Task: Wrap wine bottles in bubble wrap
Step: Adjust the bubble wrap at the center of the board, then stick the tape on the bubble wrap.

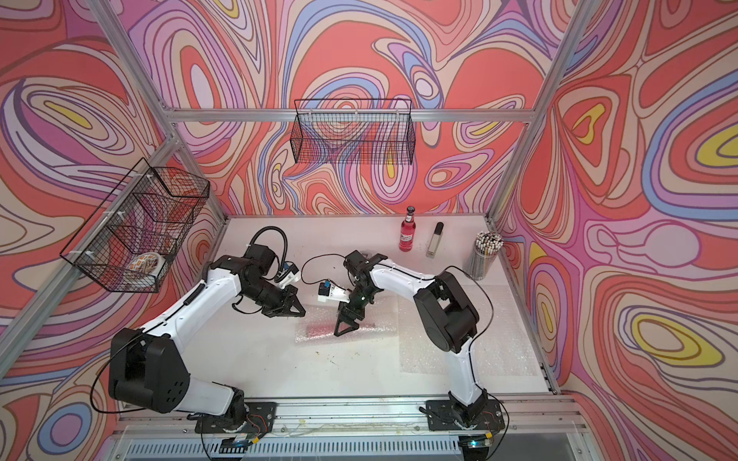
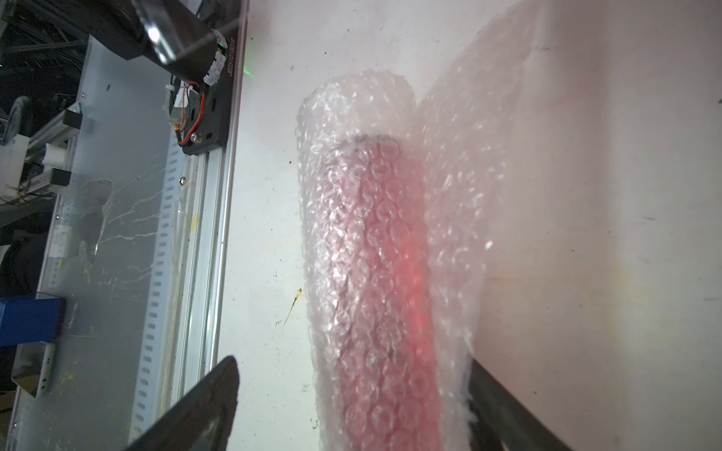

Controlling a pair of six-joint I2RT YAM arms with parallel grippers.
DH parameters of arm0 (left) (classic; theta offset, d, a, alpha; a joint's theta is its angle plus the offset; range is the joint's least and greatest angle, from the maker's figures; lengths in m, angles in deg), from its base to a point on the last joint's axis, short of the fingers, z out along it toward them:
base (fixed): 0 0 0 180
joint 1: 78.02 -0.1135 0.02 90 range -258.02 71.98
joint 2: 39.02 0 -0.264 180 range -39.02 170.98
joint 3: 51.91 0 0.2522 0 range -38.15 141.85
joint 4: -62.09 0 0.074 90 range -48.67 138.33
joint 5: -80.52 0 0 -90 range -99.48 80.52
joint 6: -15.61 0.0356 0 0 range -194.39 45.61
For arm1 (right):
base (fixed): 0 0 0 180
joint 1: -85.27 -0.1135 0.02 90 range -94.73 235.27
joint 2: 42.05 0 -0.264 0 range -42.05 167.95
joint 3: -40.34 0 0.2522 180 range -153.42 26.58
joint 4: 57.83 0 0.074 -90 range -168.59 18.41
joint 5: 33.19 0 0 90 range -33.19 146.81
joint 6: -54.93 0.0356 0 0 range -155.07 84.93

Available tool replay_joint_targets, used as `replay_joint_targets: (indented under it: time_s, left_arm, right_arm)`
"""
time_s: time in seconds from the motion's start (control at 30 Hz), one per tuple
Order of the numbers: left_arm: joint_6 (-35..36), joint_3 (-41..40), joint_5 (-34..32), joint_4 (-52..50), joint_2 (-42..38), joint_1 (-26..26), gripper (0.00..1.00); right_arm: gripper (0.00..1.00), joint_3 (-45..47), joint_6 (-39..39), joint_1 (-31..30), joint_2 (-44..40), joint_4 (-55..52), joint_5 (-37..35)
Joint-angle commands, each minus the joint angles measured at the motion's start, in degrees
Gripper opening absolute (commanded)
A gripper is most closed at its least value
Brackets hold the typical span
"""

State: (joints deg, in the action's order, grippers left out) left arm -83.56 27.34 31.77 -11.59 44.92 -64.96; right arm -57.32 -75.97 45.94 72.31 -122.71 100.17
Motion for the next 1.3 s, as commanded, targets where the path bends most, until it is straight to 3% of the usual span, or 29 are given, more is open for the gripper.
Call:
replay_joint_targets:
  time_s: [0.0,0.63,1.27]
  left_arm:
    - [1.06,1.39,-0.33,-1.51,0.41,-0.32,0.0]
    - [0.82,2.36,-0.09,-1.38,1.57,-0.32,0.0]
    - [-1.15,2.27,3.25,1.24,3.28,-0.32,0.0]
  right_arm:
    - [0.86,2.49,2.0,-1.5,-3.18,5.61,-5.01]
    - [0.81,23.29,0.16,-11.3,-17.23,32.04,-31.1]
    - [0.41,30.52,-2.95,-17.74,-19.83,40.27,-45.86]
